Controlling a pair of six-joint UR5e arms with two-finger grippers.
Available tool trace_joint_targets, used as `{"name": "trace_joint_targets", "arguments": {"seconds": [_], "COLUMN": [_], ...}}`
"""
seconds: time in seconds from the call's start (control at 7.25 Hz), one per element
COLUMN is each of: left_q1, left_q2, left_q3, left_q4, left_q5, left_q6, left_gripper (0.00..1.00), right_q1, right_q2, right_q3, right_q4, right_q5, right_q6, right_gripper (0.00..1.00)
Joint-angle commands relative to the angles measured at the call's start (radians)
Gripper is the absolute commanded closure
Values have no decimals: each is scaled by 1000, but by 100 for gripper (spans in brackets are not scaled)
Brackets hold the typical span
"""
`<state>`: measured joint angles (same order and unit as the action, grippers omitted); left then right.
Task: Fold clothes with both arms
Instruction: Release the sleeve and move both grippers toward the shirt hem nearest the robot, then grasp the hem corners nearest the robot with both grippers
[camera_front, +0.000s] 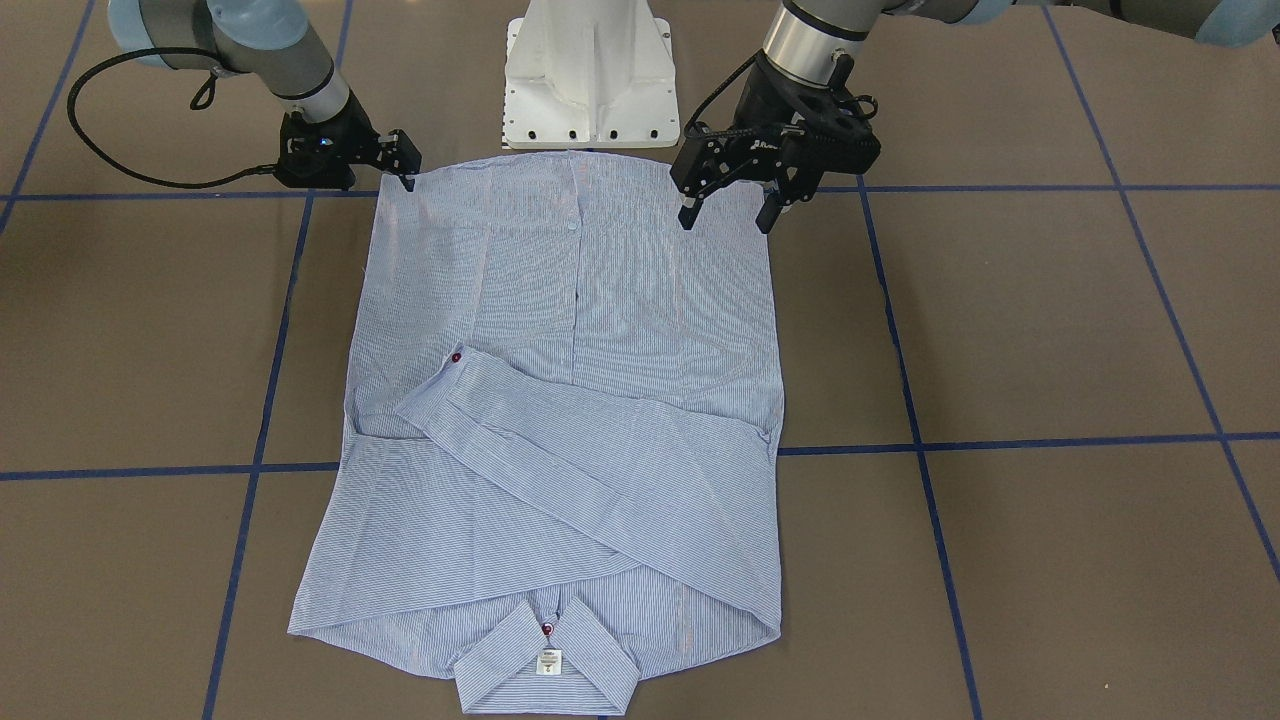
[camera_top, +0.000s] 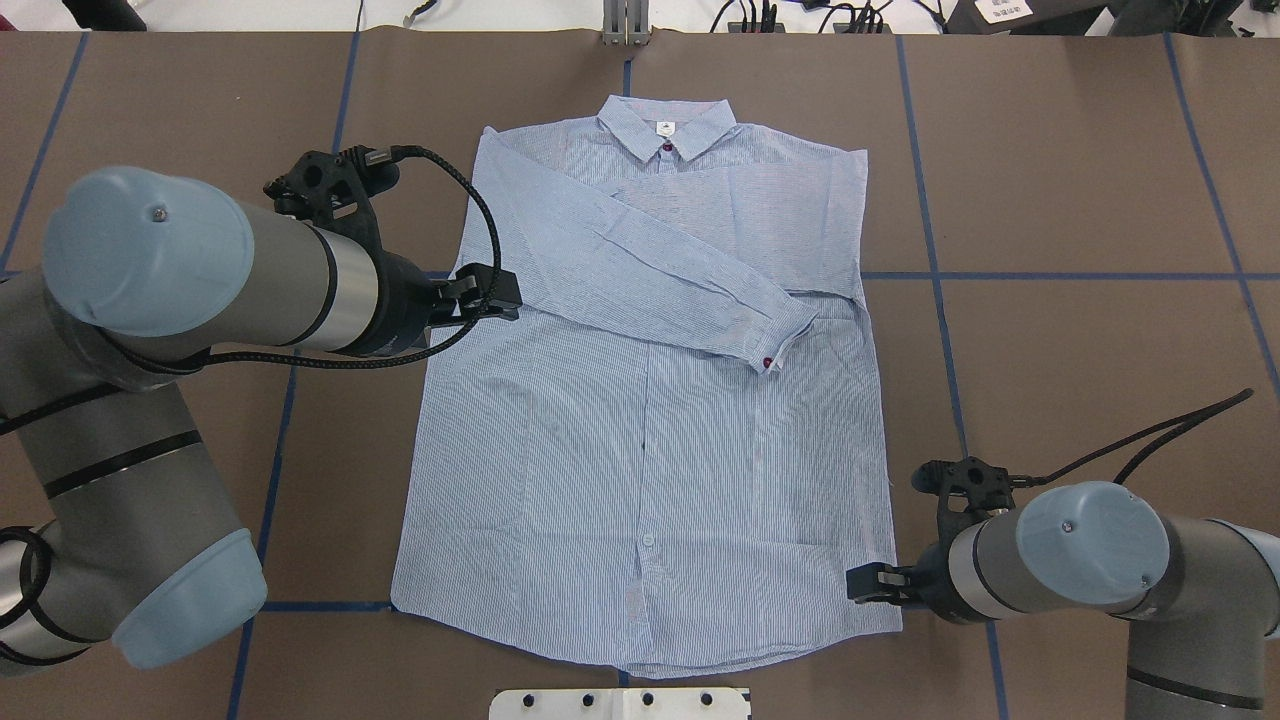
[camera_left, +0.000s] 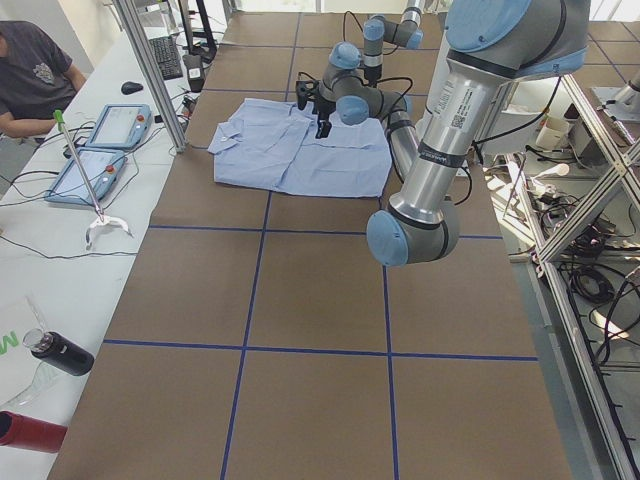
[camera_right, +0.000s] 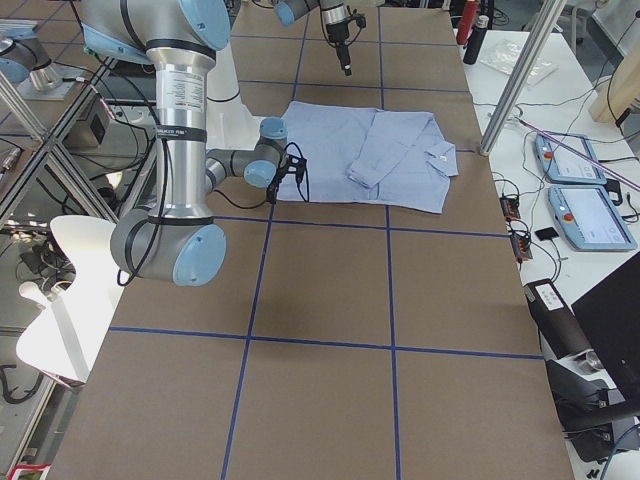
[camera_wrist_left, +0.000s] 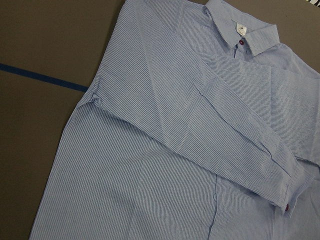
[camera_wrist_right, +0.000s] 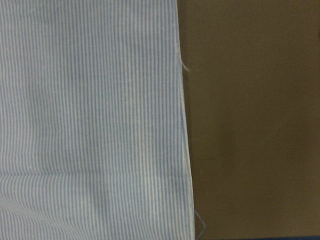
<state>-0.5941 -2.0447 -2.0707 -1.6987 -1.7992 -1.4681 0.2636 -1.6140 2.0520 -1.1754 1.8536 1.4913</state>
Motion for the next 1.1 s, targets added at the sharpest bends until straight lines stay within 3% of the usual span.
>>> {"name": "trace_joint_targets", "arguments": {"seconds": [0.0, 0.28, 0.97], "left_q1": [0, -1, -6], "left_q2": [0, 1, 1], "left_q3": [-3, -3, -5], "left_q4": [1, 1, 1], "left_q5": [1, 1, 3], "left_q6": [0, 0, 0], "left_gripper": [1, 1, 1], "right_q1": [-32, -41, -40], "right_q2": [0, 5, 3], "right_q3": [-3, -9, -15], "right_q4": [-1, -3, -7], "right_q5": [1, 10, 16], "right_q6": [-2, -2, -2], "right_gripper": [2, 35, 80]}}
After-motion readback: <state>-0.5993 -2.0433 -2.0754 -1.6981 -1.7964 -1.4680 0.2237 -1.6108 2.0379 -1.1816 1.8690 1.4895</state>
